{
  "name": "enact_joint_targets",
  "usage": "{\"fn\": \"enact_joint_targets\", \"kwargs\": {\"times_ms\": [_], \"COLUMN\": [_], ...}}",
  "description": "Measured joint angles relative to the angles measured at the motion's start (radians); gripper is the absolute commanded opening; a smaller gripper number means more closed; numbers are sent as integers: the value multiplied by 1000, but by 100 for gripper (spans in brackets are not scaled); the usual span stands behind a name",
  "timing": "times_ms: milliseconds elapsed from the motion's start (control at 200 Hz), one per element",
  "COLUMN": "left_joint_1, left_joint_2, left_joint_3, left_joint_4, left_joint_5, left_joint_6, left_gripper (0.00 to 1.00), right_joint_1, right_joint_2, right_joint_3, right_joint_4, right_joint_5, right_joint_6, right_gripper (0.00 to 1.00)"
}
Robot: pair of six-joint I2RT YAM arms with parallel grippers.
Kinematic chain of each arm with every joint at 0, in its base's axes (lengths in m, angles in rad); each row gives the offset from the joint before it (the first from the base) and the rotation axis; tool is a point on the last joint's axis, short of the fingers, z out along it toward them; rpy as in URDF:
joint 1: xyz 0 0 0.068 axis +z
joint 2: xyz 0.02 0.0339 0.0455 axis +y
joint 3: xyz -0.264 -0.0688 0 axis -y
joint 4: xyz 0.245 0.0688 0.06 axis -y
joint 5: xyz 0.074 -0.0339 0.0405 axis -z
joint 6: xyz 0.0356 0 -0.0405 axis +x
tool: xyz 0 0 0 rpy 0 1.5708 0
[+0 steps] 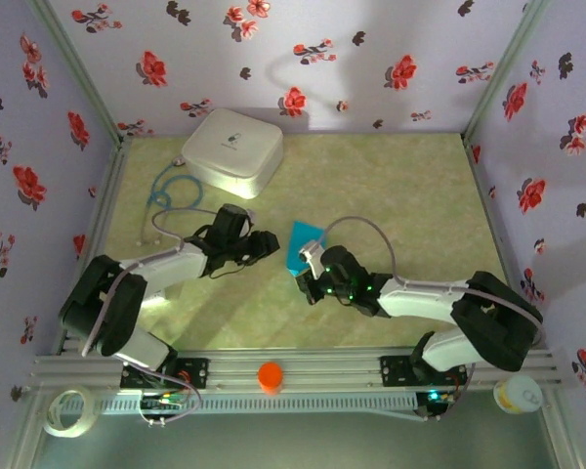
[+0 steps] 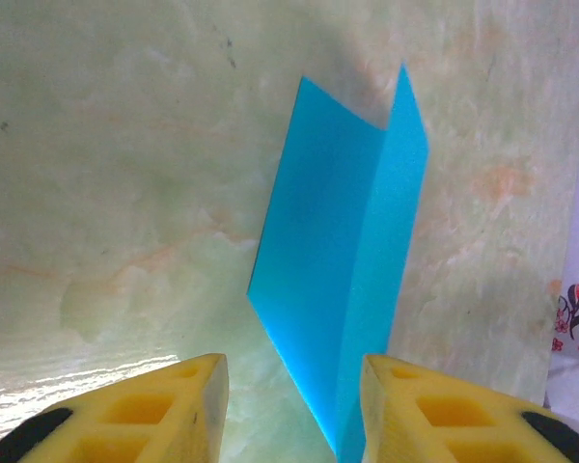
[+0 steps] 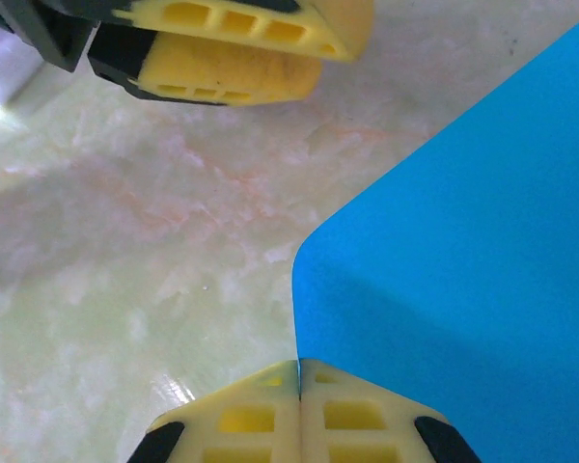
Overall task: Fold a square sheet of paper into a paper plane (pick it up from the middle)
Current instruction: Third fold the triangle at the center of the table.
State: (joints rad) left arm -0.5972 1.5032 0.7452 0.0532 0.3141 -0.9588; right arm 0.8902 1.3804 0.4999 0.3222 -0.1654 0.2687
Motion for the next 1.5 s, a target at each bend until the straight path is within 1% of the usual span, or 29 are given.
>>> {"fn": "enact_joint_targets", "kwargs": {"times_ms": [200,375,520,670,785,1145,1340,1500], "left_joint_1": [21,29,29,29,23,-35,-51,-53], "left_joint_2": [-47,-56,-55,-13,55,333,455,480], "left_joint_3": [-22,-23,-14,47,118,330,359,359], "left_joint_4": [-17,-26,-29,-32,-32,-58,-70,-76], "left_joint_5": [-4,-3,20,65,101,187,211,215], "left_joint_6": [13,31,48,73,92,140,143,143], "left_gripper": [40,36,30,19,14,10,9,8], "right_joint_1": [-115,-161,-167,-169,-170,-170,-171,-174], "right_joint_2": [25,64,90,113,133,139,140,141], "right_joint_3": [0,-8,-19,-30,-34,-55,-55,-55], "right_joint_4": [26,84,119,138,140,154,154,152], "right_joint_5": [-178,-287,-349,-418,-446,-475,-475,-475], "right_joint_6": [158,257,293,301,301,301,301,311], "right_gripper": [0,0,0,0,0,0,0,0]}}
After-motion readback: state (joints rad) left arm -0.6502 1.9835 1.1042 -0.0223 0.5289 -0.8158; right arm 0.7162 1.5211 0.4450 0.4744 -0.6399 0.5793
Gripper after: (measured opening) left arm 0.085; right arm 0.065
